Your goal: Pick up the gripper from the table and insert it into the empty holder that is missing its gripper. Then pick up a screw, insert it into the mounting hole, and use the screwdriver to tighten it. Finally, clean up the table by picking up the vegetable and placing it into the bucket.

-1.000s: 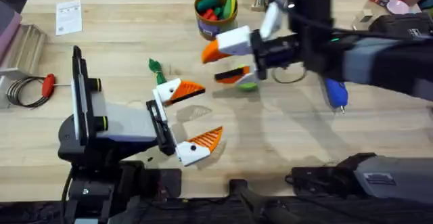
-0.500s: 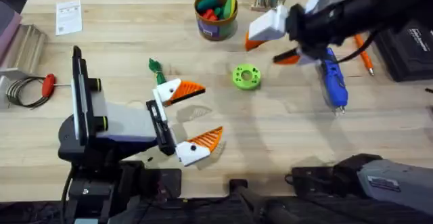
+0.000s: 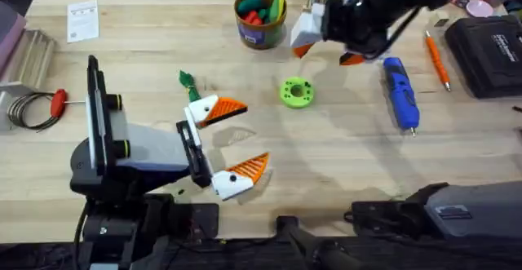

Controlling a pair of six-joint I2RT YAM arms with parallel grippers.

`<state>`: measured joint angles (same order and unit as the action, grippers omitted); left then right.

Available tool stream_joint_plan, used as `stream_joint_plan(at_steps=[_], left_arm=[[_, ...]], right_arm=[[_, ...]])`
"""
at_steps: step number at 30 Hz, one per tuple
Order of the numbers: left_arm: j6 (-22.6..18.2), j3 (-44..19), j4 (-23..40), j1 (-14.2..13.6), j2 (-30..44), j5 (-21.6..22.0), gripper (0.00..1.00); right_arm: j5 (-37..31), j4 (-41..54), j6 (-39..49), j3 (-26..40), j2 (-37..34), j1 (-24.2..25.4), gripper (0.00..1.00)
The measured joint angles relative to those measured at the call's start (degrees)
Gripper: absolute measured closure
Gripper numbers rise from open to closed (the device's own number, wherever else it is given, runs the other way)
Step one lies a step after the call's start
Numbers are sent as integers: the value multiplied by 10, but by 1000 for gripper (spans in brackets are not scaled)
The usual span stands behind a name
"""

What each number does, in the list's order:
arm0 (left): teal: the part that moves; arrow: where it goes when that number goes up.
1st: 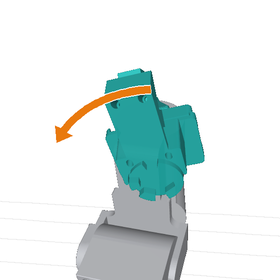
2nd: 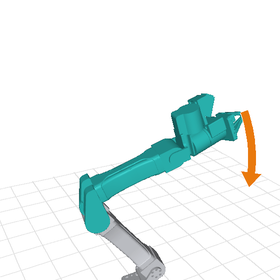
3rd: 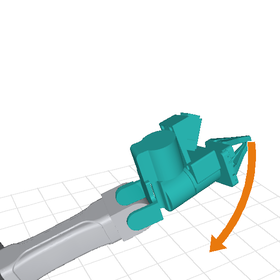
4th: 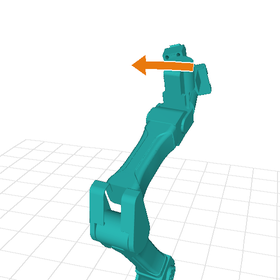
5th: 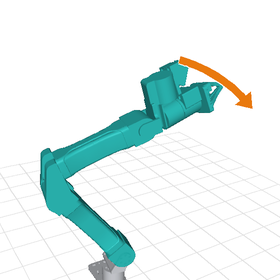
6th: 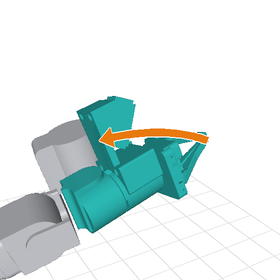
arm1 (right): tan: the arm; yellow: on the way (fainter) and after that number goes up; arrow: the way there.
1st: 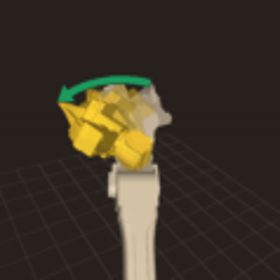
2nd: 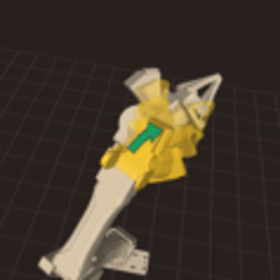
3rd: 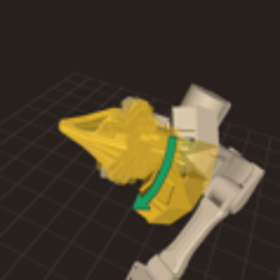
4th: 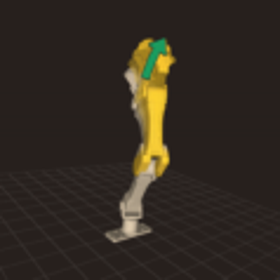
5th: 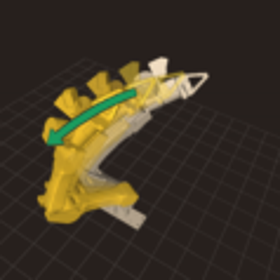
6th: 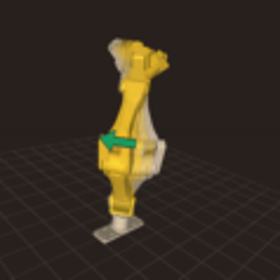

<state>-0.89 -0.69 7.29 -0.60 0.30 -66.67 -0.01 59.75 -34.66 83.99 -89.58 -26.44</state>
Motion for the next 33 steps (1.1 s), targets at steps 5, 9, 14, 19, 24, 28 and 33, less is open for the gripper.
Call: stream_joint_plan(at_steps=[5, 9, 14, 19, 24, 28, 33], left_arm=[[0, 0, 0, 0, 0, 0, 15], [0, 0, 0, 0, 0, 0, 15], [0, 0, 0, 0, 0, 0, 15], [0, 0, 0, 0, 0, 0, 15], [0, 0, 0, 0, 0, 0, 15], [0, 0, 0, 0, 0, 0, 15], [0, 0, 0, 0, 0, 0, 15]], right_arm=[[-7, -4, -59, 0, -30, -12, 128], [-8, -7, -89, 0, -39, -14, 129], [-26, -16, -164, -14, -39, -14, 129], [-50, -37, -223, -52, -40, -14, 143], [-63, -49, -246, -66, -59, -16, 179], [-66, -67, -254, -66, -86, -26, 188], [-73, -88, -256, -67, -107, -40, 222]])
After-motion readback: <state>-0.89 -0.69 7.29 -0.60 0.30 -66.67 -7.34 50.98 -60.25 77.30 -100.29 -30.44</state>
